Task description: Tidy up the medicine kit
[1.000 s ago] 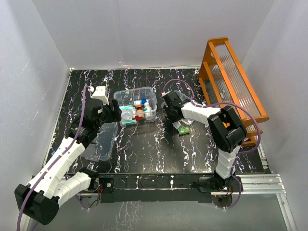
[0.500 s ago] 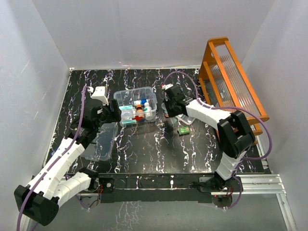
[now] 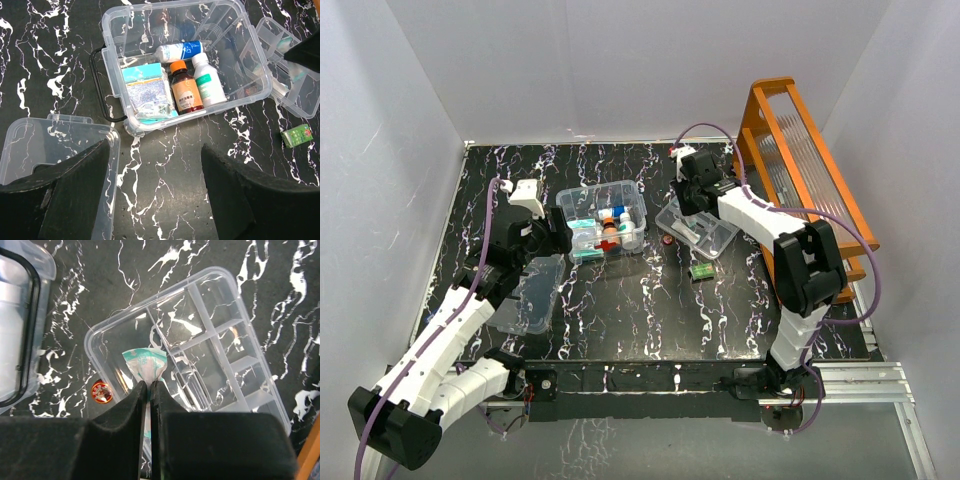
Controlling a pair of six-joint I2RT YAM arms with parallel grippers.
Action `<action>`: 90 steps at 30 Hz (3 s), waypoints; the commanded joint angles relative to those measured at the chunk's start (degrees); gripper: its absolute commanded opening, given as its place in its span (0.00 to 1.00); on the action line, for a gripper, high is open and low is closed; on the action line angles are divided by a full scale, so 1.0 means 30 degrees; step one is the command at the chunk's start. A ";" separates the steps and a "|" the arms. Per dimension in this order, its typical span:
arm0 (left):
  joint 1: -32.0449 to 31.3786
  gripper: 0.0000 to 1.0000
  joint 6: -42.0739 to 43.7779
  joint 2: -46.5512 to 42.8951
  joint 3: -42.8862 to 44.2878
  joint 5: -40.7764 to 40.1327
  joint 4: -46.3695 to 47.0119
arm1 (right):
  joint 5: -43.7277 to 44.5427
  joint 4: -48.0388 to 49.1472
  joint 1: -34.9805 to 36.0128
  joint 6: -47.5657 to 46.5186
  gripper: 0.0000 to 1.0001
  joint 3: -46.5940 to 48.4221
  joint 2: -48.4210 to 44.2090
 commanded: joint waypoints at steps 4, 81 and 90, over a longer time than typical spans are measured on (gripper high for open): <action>0.0115 0.73 -0.0517 -0.0201 0.0678 0.0439 -0.0202 | -0.0322 -0.0017 0.0032 -0.2454 0.06 0.1130 0.1492; 0.0108 0.73 -0.0227 0.0052 0.0079 0.0809 0.1098 | 0.2340 -0.1147 0.1135 0.6157 0.77 -0.8190 -0.4307; 0.0108 0.73 -0.0140 -0.0046 0.0007 0.0707 0.0994 | 0.2351 -0.1272 0.1131 0.5363 0.56 -0.7966 -0.4156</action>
